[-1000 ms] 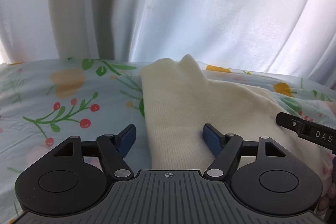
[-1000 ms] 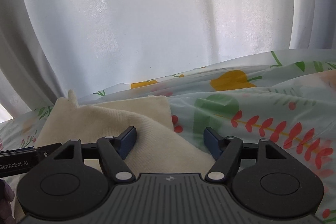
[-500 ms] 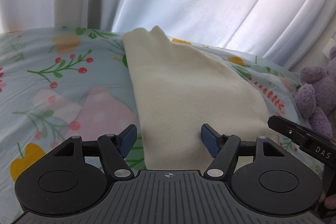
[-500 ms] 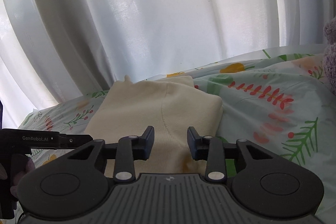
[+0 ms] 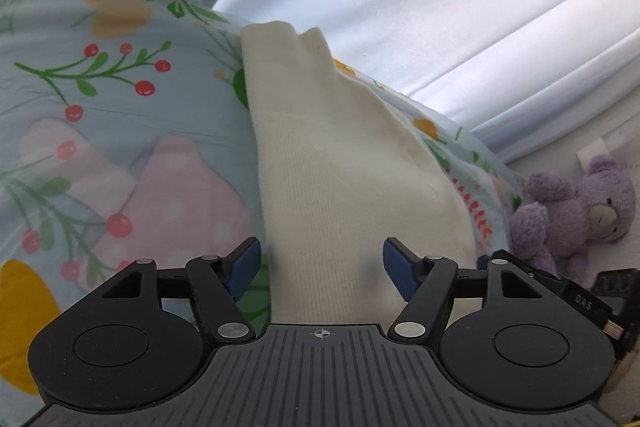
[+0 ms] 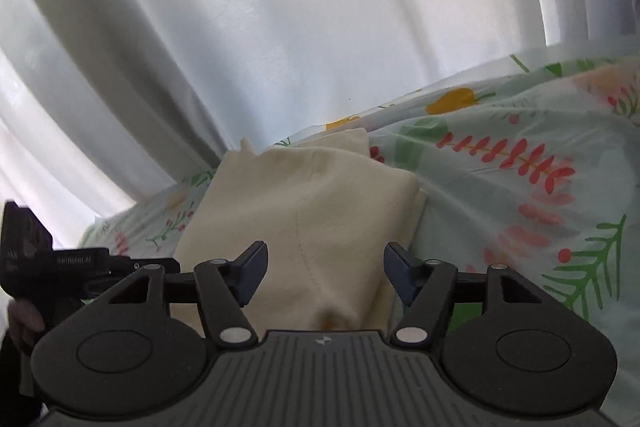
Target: Fold small clothes
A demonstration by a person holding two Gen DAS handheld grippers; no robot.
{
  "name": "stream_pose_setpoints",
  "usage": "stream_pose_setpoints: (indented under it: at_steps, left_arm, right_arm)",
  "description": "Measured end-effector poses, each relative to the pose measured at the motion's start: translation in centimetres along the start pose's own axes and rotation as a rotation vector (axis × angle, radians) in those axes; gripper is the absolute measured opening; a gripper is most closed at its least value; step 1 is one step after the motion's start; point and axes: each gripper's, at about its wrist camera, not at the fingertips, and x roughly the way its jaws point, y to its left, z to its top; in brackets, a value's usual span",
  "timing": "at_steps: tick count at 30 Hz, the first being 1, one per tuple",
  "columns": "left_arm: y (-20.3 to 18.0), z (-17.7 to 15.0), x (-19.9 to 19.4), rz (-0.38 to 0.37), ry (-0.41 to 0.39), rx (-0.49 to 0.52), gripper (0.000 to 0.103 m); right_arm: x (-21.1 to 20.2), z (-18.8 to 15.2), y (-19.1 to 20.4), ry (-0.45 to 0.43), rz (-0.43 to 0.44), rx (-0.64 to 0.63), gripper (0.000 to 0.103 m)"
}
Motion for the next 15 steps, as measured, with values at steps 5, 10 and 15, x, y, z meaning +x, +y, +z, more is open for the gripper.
stream_pose_setpoints:
  at_steps: [5,10,15]
  left_arm:
    - [0.9,1.2,2.0,-0.047,0.045,-0.042,0.069]
    - [1.4,2.2,2.5,-0.081,0.05,-0.071,0.069]
    - [2.2,2.5,2.7,-0.125,0.069,-0.086,0.069]
  right_arm:
    - [3.8,1.6,-5.8,0.109,0.159,0.309,0.053]
    - [6.1,2.5,-6.5,0.158,0.218,0.328,0.052]
    - [6.2,3.3,-6.9,0.178,0.214,0.299,0.049]
